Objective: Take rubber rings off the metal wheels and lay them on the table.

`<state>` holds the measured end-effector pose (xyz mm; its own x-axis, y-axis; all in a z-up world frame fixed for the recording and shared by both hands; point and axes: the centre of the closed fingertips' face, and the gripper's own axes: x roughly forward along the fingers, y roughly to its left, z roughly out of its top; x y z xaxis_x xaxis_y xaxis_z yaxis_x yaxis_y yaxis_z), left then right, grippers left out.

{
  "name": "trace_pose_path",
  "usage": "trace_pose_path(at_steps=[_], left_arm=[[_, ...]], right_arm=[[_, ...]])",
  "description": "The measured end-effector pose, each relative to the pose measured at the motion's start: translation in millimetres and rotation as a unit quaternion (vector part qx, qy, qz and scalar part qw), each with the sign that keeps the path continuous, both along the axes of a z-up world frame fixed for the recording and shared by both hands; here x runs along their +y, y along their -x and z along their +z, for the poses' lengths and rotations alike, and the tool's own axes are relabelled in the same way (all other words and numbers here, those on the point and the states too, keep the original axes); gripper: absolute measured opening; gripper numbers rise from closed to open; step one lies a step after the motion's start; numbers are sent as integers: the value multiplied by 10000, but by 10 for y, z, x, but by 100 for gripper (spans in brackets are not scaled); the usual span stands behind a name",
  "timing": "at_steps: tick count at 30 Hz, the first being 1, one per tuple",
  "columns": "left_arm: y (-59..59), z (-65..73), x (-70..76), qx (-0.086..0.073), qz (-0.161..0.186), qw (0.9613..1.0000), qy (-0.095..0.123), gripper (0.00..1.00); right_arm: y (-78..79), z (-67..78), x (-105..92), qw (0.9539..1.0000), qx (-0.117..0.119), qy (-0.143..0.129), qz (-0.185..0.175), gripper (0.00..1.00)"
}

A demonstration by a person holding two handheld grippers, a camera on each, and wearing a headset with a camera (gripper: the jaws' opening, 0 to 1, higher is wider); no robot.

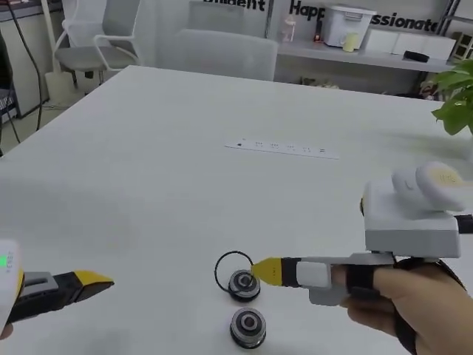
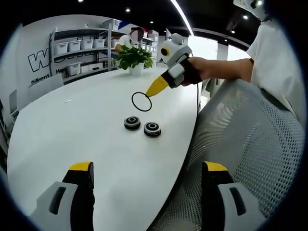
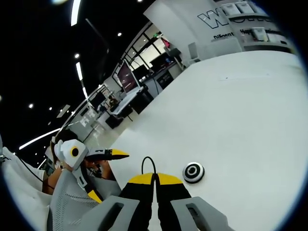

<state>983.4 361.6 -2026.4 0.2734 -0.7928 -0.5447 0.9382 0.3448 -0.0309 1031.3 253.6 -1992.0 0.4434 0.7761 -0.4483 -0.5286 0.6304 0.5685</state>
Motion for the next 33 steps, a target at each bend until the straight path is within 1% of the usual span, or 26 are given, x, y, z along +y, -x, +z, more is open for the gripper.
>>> trace_pose_path(at_steps=[5,9,16,18,21,25,27,32,33], left_arm=[[0,-5,5,22,13,10000,8,91],[-1,17,-8,29,29,9999,93,90],[-10,-1,11,21,57,10000,35,90],[-14,-5,15,20,65,10000,31,90],[-21,-7,20,21,83,10000,34,89],[-19,-14,21,41,86,9999,31,89],[-18,-18,24,40,85,10000,17,89],[-23,-18,25,55,110,9999,29,88],[-22,-21,27,61,110,9999,20,88]], right_arm=[[32,-50,60,9999,23,71,123,0],[63,-104,110,9996,61,85,267,0],[105,-214,212,9987,-37,248,453,0],[135,-276,260,9979,-62,338,546,0],[161,-349,316,9967,-179,455,649,0],[203,-456,385,9954,-225,571,741,0],[198,-496,391,9942,-337,685,760,0],[188,-572,398,9934,-342,797,752,0],[185,-599,395,9934,-305,817,742,0]])
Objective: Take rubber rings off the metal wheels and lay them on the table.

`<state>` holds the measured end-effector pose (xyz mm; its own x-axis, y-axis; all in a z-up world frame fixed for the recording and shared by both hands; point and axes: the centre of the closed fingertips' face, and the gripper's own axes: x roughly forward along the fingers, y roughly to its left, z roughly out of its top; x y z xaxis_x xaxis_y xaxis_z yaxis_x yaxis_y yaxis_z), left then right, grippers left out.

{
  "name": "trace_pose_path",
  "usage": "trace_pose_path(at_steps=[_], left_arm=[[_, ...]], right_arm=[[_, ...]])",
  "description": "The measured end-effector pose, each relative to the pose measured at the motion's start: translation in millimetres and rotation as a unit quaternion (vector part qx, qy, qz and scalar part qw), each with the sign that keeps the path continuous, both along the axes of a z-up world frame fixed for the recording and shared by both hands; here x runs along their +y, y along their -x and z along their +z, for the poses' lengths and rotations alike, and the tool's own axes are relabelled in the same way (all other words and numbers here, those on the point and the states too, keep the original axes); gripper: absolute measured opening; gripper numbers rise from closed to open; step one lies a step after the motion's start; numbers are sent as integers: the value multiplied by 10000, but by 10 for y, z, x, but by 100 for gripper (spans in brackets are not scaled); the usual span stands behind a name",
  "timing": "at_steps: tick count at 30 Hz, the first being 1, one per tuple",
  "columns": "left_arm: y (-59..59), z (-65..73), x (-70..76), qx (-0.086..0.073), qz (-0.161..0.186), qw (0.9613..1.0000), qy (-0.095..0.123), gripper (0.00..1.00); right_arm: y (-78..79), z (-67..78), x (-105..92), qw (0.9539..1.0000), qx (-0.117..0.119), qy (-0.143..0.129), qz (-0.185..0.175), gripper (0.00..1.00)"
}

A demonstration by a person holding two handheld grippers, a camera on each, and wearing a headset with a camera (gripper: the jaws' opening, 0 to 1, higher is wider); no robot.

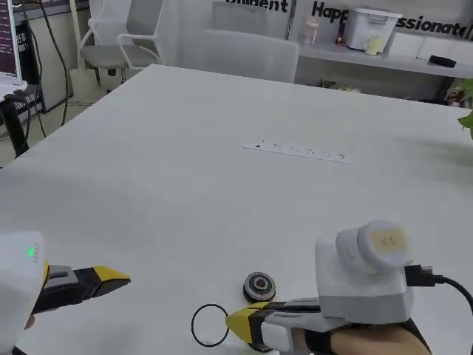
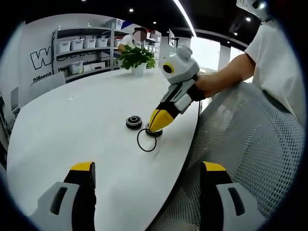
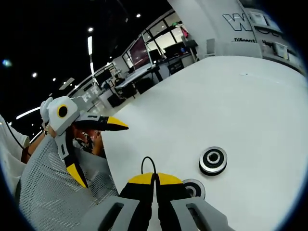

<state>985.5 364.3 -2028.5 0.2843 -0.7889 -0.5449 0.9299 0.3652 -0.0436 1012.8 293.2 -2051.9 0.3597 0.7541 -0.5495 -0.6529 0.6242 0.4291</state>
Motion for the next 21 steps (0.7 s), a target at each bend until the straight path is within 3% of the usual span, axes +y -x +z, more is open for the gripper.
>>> trace_pose_path(at_steps=[5,13,21], left_arm=[[18,-18,-5,29,-50,10000,-46,88],[25,-28,-10,45,-79,9999,-63,88],[22,-23,-12,43,-66,10000,-35,87]], right_arm=[[-17,-63,-12,10000,37,81,-37,0],[-75,-134,-6,9996,-101,270,-25,0],[-90,-196,20,9975,-388,564,158,0]])
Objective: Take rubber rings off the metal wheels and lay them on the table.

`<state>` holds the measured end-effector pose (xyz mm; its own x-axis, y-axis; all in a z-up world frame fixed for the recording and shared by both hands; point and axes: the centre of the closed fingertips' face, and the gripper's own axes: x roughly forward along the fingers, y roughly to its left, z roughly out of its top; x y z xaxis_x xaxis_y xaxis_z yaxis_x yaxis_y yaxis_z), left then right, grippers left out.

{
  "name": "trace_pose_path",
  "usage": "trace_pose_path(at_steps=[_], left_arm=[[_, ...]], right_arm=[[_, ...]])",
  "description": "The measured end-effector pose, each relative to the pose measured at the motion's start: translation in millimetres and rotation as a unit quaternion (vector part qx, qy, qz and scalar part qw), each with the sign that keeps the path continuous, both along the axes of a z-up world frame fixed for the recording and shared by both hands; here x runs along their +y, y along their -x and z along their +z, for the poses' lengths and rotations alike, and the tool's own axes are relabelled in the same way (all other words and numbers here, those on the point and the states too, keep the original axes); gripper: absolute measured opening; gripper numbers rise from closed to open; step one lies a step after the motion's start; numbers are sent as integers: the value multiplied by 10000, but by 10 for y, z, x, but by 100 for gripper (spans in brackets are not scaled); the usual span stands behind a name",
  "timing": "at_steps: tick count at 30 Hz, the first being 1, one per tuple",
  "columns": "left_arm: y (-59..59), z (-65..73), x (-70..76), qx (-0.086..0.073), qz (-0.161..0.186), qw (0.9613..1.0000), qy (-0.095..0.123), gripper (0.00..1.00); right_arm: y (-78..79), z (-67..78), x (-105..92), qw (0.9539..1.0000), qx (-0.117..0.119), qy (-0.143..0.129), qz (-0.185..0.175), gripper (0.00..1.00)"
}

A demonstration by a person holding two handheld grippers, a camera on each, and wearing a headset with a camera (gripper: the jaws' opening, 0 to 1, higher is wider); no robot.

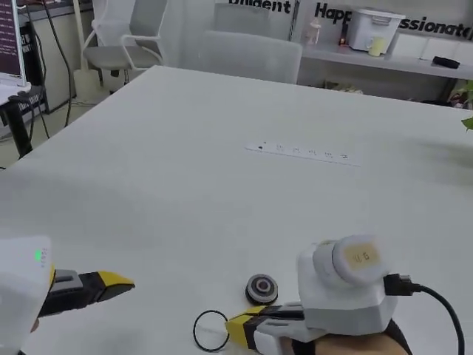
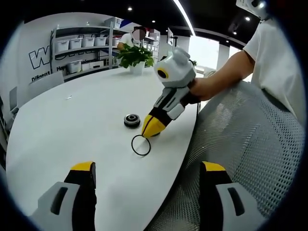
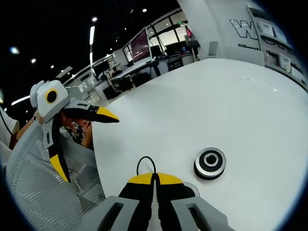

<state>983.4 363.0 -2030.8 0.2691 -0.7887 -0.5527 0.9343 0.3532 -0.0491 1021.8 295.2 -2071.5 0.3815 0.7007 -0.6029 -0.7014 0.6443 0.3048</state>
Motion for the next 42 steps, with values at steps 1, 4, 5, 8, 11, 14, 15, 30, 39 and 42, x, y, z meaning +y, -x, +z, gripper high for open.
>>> trace_pose_path(at_steps=[1,4,5,8,11,14,15,30,39,42], left_arm=[[1,-2,0,5,-3,10000,-1,87],[6,-7,0,9,-13,10000,-13,87],[5,-5,0,7,-11,10000,-9,87],[-1,3,-2,-2,4,10000,11,87],[0,3,-2,1,10,10000,12,87],[2,10,-6,17,22,10000,39,88],[4,14,-8,20,21,10000,52,88],[98,233,-153,-89,-407,9988,238,90],[24,481,-273,-485,-821,9954,19,92],[-31,614,-333,-656,-905,9937,41,92]], right_arm=[[-2,4,11,10000,-54,9,40,0],[-6,7,12,9999,-101,60,111,1],[-7,7,11,9999,-100,65,123,1],[-34,22,-7,9996,-195,140,138,5],[-58,54,-27,9996,-215,129,124,7],[-92,140,-27,9998,-183,-84,-27,7],[-101,188,-22,9997,-167,-179,-45,7],[-138,738,-273,9968,-715,-367,22,15],[-55,863,-455,9949,-979,-85,229,17],[-51,840,-535,9942,-1045,5,242,18]])
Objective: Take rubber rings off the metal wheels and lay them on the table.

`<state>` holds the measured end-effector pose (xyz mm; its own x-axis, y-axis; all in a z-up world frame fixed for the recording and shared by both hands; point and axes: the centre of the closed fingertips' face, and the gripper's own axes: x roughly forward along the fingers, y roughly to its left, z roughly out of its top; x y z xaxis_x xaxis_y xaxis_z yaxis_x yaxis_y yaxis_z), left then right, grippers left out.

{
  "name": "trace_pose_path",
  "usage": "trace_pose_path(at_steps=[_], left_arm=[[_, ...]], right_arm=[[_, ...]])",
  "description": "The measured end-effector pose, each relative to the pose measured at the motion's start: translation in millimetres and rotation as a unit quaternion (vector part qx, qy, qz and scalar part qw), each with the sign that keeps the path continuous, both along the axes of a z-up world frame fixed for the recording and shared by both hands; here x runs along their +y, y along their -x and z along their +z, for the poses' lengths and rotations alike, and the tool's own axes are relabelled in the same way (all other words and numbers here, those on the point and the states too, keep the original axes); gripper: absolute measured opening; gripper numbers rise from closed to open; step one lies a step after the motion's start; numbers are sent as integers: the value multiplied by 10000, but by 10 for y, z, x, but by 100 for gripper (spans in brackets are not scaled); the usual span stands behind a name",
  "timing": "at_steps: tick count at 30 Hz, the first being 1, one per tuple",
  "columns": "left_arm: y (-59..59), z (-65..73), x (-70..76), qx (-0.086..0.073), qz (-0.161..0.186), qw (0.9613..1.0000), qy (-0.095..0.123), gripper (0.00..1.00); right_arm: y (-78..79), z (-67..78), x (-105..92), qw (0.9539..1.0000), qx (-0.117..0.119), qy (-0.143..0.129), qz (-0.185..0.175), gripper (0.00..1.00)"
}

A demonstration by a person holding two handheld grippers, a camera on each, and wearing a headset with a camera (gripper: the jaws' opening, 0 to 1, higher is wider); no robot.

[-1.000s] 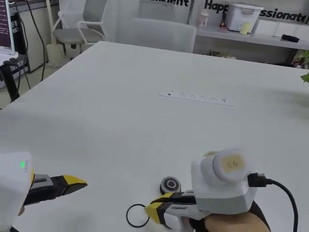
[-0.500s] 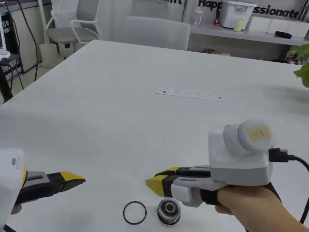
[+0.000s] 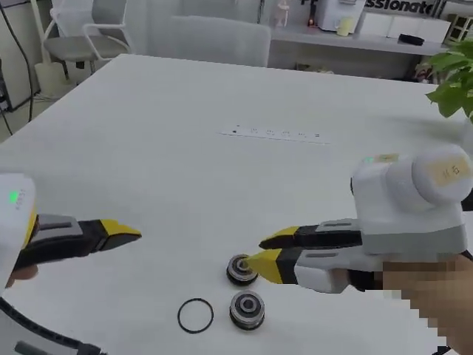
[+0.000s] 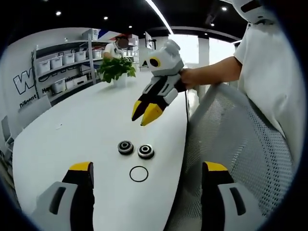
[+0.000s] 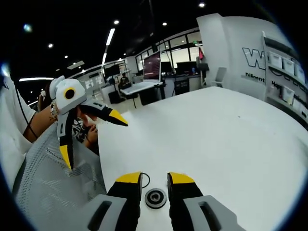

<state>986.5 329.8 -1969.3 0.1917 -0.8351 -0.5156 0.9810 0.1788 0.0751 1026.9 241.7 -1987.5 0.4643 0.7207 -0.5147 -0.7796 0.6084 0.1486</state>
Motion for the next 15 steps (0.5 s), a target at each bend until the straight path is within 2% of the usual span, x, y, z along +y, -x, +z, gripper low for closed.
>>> trace_pose_path(at_steps=[3,6,9,11,13,15], left_arm=[[-56,134,-97,-166,-134,9997,76,92],[-92,231,-209,-272,-302,9991,131,90],[-146,264,-307,-430,-468,9980,37,90],[-187,283,-387,-507,-546,9972,50,90],[-222,287,-470,-539,-615,9966,41,88],[-249,291,-557,-609,-727,9955,35,88]], right_arm=[[-6,-92,-63,10000,80,47,-38,19],[22,-190,-89,9998,104,163,98,20],[54,-312,-113,9994,260,209,133,20],[97,-388,-108,9987,370,267,237,20],[107,-457,-122,9978,344,459,341,20],[115,-516,-123,9972,387,515,385,20]])
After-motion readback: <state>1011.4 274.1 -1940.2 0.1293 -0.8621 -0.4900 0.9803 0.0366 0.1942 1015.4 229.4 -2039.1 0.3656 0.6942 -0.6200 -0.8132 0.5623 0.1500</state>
